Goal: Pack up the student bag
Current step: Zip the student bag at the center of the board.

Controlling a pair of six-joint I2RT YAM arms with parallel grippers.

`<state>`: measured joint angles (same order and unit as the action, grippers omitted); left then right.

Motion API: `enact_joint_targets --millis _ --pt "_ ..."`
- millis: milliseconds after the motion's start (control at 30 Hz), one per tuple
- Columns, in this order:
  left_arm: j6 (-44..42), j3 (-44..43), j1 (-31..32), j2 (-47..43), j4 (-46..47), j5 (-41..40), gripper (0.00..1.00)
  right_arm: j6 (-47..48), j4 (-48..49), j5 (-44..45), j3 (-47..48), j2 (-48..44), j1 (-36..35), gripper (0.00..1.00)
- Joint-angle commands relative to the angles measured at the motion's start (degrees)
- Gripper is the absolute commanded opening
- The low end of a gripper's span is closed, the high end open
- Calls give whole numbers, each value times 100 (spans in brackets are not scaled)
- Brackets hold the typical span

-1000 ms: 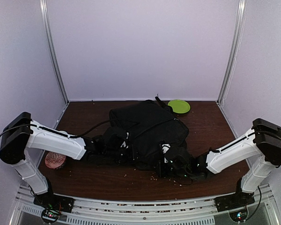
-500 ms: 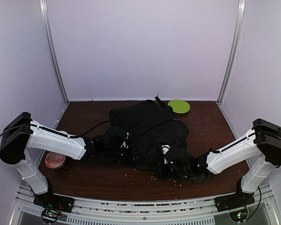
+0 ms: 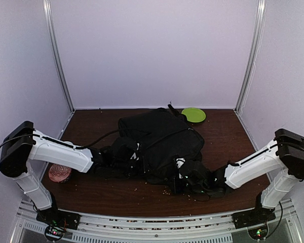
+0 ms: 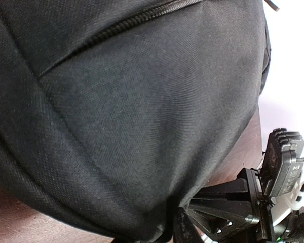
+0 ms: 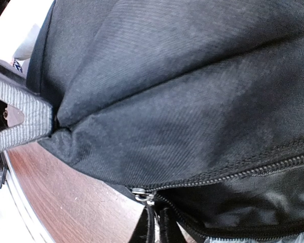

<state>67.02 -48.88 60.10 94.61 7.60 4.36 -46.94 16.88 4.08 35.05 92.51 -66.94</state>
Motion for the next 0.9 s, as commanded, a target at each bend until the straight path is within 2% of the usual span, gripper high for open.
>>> enact_joint_targets --millis 0,200,333,500,867 --pt "-8 -46 -7 14 399 90 22 -37 -300 -164 -105 -46 -87 2" --pt "-10 -34 -6 14 385 84 21 -19 -451 -32 -122 -221 -92 0" --pt "-22 -37 -4 5 349 66 18 123 -1071 270 17 -464 -182 0" --pt "-36 -42 -4 22 299 18 0 276 -1983 714 238 -742 -311 0" --pt "-100 59 -7 -212 68 -175 0 232 -3496 1588 518 -1231 -336 0"
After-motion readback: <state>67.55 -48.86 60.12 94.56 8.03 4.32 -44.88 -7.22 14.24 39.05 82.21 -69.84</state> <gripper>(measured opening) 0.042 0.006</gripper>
